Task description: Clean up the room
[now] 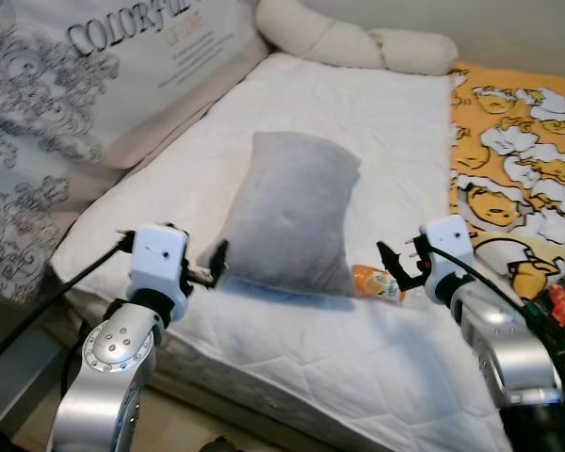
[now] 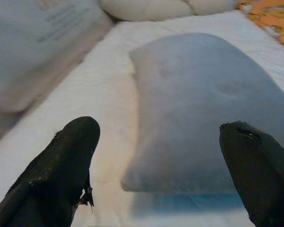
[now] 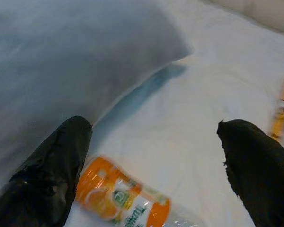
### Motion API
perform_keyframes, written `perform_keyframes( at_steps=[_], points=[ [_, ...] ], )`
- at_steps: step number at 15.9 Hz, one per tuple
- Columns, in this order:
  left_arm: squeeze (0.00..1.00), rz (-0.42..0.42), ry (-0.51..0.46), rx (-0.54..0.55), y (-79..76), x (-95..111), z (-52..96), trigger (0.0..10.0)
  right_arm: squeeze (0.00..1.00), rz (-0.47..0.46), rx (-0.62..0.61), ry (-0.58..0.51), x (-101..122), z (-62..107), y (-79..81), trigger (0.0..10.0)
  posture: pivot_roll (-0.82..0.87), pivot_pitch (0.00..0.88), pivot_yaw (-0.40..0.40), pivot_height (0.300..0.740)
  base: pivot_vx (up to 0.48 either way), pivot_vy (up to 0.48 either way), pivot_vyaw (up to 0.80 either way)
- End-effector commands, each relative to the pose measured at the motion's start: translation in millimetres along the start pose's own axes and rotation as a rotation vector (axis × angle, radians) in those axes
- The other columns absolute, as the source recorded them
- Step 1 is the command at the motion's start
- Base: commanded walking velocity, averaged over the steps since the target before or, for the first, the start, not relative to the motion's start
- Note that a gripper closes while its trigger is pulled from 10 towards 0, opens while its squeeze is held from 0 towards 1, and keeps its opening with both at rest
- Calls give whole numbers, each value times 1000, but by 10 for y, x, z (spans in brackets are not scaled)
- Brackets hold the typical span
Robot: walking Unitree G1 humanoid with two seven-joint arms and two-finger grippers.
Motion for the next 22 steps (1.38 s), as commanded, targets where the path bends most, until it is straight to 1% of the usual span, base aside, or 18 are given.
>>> perform_keyframes(
  at_steps=[1, 2, 3, 4, 5, 6, 7, 8, 9, 10, 11, 12, 13, 14, 16, 20, 21, 22],
  points=[
    [361, -16, 28, -109, -126, 10, 37, 10000, 0, 98, 66, 21, -45, -40, -63, 10000, 44, 27, 2, 740, 0, 0, 0],
    [310, -57, 76, -221, -160, 37, 70, 10000, 0, 285, 191, 65, -62, -152, -172, 10000, 49, 50, -2, 740, 0, 0, 0],
    [306, -58, 106, -273, -184, 42, 74, 10000, 0, 374, 247, 88, -65, -194, -181, 10000, 49, 63, -1, 740, 0, 0, 0],
    [306, -75, 124, -304, -199, 42, 74, 10000, 510, 399, 280, 103, -68, -217, -181, 10000, 48, 70, -3, 740, 0, 0, 0],
    [306, -109, 171, -370, -227, 38, 72, 10000, 1000, 447, 337, 149, -69, -282, -207, 10000, 46, 95, -4, 740, 0, 0, 0],
    [298, -143, 200, -425, -258, 48, 62, 10000, 1000, 515, 392, 206, -101, -321, -234, 10000, 46, 115, -4, 740, 0, 0, 0],
    [271, -170, 219, -471, -294, 70, 54, 10000, 1000, 552, 442, 254, -150, -345, -253, 10000, 51, 139, -9, 740, 0, 0, 0],
    [192, -188, 233, -526, -360, 98, 48, 10000, 1000, 592, 478, 308, -221, -365, -264, 10000, 53, 150, -10, 740, 0, 0, 0],
    [184, -185, 242, -557, -400, 119, 50, 10000, 914, 632, 505, 332, -257, -373, -261, 10000, 57, 161, -9, 740, 0, 0, 0],
    [125, -195, 247, -599, -464, 137, 68, 10000, 0, 641, 522, 339, -279, -397, -221, 10000, 59, 170, -7, 740, 0, 0, 0],
    [43, -193, 258, -631, -518, 149, 84, 10000, 0, 635, 525, 349, -295, -426, -187, 10000, 65, 188, -2, 740, 0, 0, 0],
    [20, -190, 262, -647, -548, 154, 97, 10000, 0, 633, 531, 354, -308, -434, -166, 10000, 69, 193, -1, 740, 0, 0, 0],
    [8, -186, 269, -673, -591, 160, 120, 10000, 0, 636, 542, 361, -331, -443, -134, 10000, 75, 203, 2, 740, 0, 0, 0],
    [0, -188, 285, -693, -627, 148, 151, 10000, 0, 665, 533, 371, -376, -461, -100, 10000, 80, 215, 9, 740, 0, 0, 0],
    [0, -205, 302, -707, -657, 112, 178, 10000, 0, 736, 444, 376, -404, -510, -125, 10000, 84, 223, 14, 740, 0, 0, 0],
    [0, -208, 315, -725, -703, 107, 198, 10000, 0, 761, 395, 372, -398, -541, -139, 10000, 88, 219, 12, 740, 0, 0, 0],
    [0, -209, 315, -726, -704, 109, 198, 10000, 0, 755, 389, 365, -380, -551, -140, 4863, 88, 216, 12, 740, 0, 0, 0],
    [0, -211, 314, -728, -704, 110, 205, 10000, 0, 746, 385, 350, -338, -572, -132, 0, 88, 209, 11, 740, 0, 0, 0]
  ],
)
Point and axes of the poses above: a point about 5 cm out from each wrist's last joint towards the gripper, its own z axis pointing back from the gripper into the wrist, its own x axis along the axis of the wrist's last joint, y = z × x, the point moved 4 cm from there along -z, pointing out of the wrist towards the gripper, and after that the axes turned 13 degrees about z, right-handed, at the moved point
